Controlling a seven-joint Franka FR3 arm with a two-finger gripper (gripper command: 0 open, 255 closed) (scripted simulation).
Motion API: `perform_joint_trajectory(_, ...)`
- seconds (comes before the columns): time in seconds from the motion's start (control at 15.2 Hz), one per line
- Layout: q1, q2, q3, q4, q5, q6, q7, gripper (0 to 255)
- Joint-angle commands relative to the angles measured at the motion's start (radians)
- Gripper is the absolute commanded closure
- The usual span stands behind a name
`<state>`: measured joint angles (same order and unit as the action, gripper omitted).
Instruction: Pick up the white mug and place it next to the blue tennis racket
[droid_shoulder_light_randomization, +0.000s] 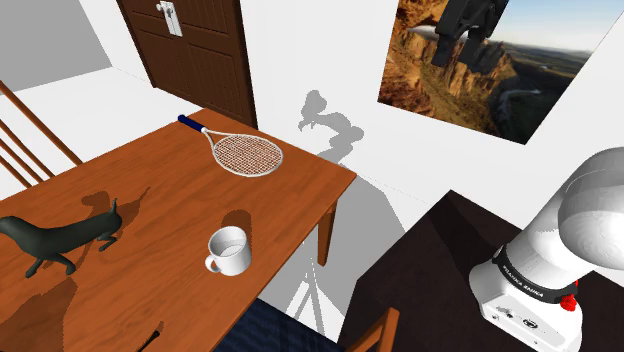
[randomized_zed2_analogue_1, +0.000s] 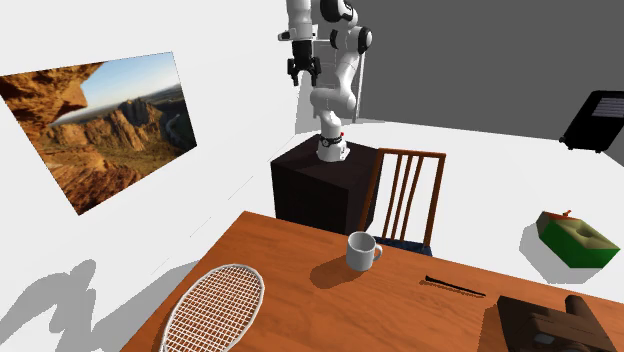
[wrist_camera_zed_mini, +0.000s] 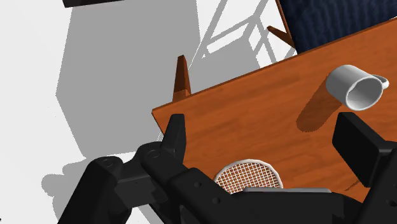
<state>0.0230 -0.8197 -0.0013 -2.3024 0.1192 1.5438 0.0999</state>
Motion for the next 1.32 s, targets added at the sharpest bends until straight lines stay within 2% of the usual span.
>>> perform_joint_trajectory(0.0, 0.0, 0.0, 0.0, 0.0, 0.0, 0.0, 0.0, 0)
perform_joint_trajectory(0.66, 0.034, 0.138, 0.185, -0.136, 0.085, 0.288, 0.168, 0)
perform_joint_trajectory(1.25, 0.042, 0.391, 0.354, -0.14, 0.103, 0.555, 0.333, 0)
